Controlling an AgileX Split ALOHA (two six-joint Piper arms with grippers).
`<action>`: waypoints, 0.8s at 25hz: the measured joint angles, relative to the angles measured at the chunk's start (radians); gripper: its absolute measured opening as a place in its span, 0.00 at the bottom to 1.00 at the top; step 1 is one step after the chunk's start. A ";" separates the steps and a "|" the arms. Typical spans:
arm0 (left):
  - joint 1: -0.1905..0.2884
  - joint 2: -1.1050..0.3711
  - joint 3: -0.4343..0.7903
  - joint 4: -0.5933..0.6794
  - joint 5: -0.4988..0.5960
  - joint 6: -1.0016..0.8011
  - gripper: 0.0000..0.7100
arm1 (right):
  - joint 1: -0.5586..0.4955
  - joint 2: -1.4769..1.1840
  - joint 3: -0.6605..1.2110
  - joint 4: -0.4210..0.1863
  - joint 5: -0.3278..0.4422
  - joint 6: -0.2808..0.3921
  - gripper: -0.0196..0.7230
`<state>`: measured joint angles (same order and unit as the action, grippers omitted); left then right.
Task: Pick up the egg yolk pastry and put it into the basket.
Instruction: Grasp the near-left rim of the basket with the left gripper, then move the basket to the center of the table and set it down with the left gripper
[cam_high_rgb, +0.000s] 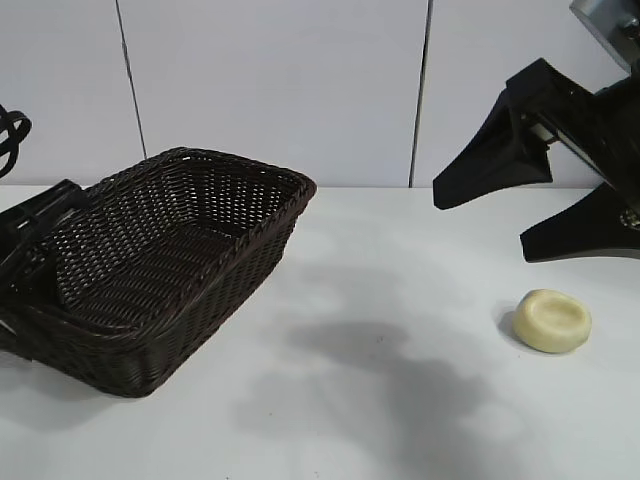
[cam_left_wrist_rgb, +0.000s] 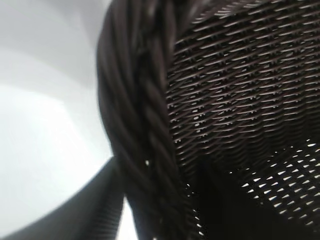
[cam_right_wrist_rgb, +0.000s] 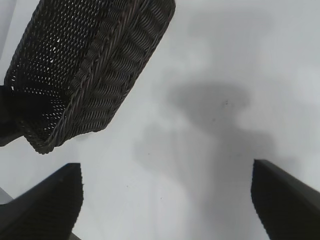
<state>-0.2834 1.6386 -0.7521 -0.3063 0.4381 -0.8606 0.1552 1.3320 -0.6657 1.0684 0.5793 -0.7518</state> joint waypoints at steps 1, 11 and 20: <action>0.000 0.000 0.000 -0.005 -0.009 -0.008 0.15 | 0.000 0.000 0.000 0.000 0.000 0.000 0.91; -0.001 0.000 -0.008 -0.003 0.014 -0.023 0.14 | 0.000 0.000 0.000 -0.002 0.001 0.000 0.91; 0.000 0.006 -0.194 0.045 0.187 0.053 0.14 | 0.000 0.000 0.000 -0.002 0.001 0.000 0.91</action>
<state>-0.2836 1.6447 -0.9463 -0.2608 0.6249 -0.8073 0.1552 1.3320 -0.6657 1.0666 0.5801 -0.7518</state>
